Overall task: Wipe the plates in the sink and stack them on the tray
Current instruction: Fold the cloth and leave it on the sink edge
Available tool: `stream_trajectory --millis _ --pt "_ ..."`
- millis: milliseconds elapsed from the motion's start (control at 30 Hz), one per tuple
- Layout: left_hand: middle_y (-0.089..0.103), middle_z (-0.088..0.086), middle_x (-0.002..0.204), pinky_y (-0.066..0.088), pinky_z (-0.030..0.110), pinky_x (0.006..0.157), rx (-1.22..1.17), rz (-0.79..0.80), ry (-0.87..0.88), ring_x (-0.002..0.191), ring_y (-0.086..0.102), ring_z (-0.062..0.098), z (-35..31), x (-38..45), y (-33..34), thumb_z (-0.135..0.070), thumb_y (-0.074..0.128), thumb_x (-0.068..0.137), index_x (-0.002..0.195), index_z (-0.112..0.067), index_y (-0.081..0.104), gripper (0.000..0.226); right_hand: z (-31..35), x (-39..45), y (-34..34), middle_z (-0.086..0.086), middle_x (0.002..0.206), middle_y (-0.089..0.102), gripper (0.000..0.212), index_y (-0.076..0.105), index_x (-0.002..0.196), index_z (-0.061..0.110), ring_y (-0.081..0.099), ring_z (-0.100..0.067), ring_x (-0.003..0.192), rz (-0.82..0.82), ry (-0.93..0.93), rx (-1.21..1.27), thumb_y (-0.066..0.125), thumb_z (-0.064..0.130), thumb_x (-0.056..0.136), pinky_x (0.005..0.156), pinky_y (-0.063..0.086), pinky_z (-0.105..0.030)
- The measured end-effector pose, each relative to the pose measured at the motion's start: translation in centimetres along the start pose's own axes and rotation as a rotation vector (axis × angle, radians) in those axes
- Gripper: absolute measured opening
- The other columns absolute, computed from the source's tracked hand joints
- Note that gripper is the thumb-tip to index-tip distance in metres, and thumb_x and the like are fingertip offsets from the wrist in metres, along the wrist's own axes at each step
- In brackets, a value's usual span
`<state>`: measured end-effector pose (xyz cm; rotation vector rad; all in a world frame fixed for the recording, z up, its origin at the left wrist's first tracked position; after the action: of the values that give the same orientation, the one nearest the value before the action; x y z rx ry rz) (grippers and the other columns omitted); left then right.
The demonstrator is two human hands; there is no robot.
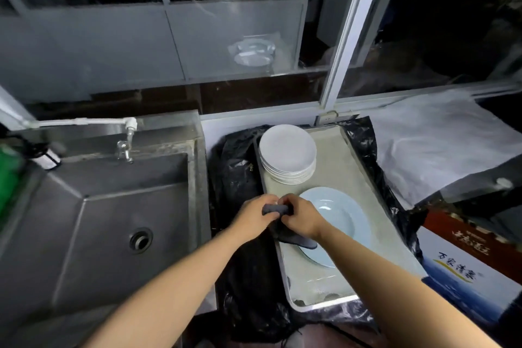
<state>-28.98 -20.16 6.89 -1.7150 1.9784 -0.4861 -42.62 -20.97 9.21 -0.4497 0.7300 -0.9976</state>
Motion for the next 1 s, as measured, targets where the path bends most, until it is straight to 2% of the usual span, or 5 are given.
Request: stream_trajectory --millis 167,500,667,800,1000 --pt "0.071 -0.003 0.103 0.055 0.032 0.087 0.098 -0.024 -0.04 0.093 0.066 0.012 3.6 -3.4 -5.8 -0.021 0.073 0.091 0.11 -0.021 0.075 0.019 5.0 1.6 5.7 -0.003 0.1 0.067 0.027 0.056 0.108 0.017 0.061 -0.023 0.093 0.042 -0.077 -0.127 0.06 0.018 0.081 0.074 0.043 -0.03" --pt "0.063 0.009 0.104 0.036 0.022 0.076 0.279 -0.126 0.025 0.09 0.058 0.019 6.7 -8.8 -15.1 -0.005 0.064 0.092 0.101 -0.006 0.073 0.013 10.0 3.5 13.6 -0.002 0.109 0.06 0.022 0.059 0.104 0.023 0.059 -0.028 0.103 -0.138 -0.032 -0.366 0.054 0.022 0.084 0.081 0.048 -0.039" --pt "0.063 0.005 0.1 0.051 0.042 0.081 0.342 -0.179 -0.004 0.089 0.062 0.025 10.1 -10.8 -19.7 -0.011 0.064 0.092 0.099 -0.013 0.072 0.01 10.7 4.1 16.6 -0.001 0.113 0.067 0.028 0.063 0.109 0.026 0.063 -0.029 0.105 -0.097 -0.021 -0.209 0.054 0.024 0.083 0.083 0.05 -0.039" --pt "0.064 0.002 0.102 0.051 0.04 0.084 0.325 -0.166 -0.022 0.091 0.062 0.022 11.4 -11.4 -21.9 -0.012 0.065 0.092 0.1 -0.014 0.072 0.011 12.0 4.5 19.4 -0.003 0.109 0.068 0.01 0.058 0.096 0.029 0.064 -0.027 0.096 -0.024 -0.041 -0.071 0.054 0.026 0.088 0.072 0.049 -0.035" --pt "0.063 -0.003 0.102 0.052 0.036 0.084 0.316 -0.141 -0.036 0.093 0.061 0.02 12.3 -11.2 -23.6 -0.017 0.064 0.094 0.1 -0.017 0.07 0.008 13.6 5.1 22.9 -0.001 0.128 0.054 0.062 0.05 0.137 0.028 0.05 -0.02 0.122 0.07 -0.09 -0.03 0.069 0.048 0.081 0.1 0.043 -0.03"
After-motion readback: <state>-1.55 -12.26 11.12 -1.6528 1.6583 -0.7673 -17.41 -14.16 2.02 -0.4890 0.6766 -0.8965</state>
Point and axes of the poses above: each hand's wrist, its own x-axis towards the middle knuckle, its own y-axis out of the palm, z = x × y, the point moved 9 cm from there along x, towards the middle knuckle
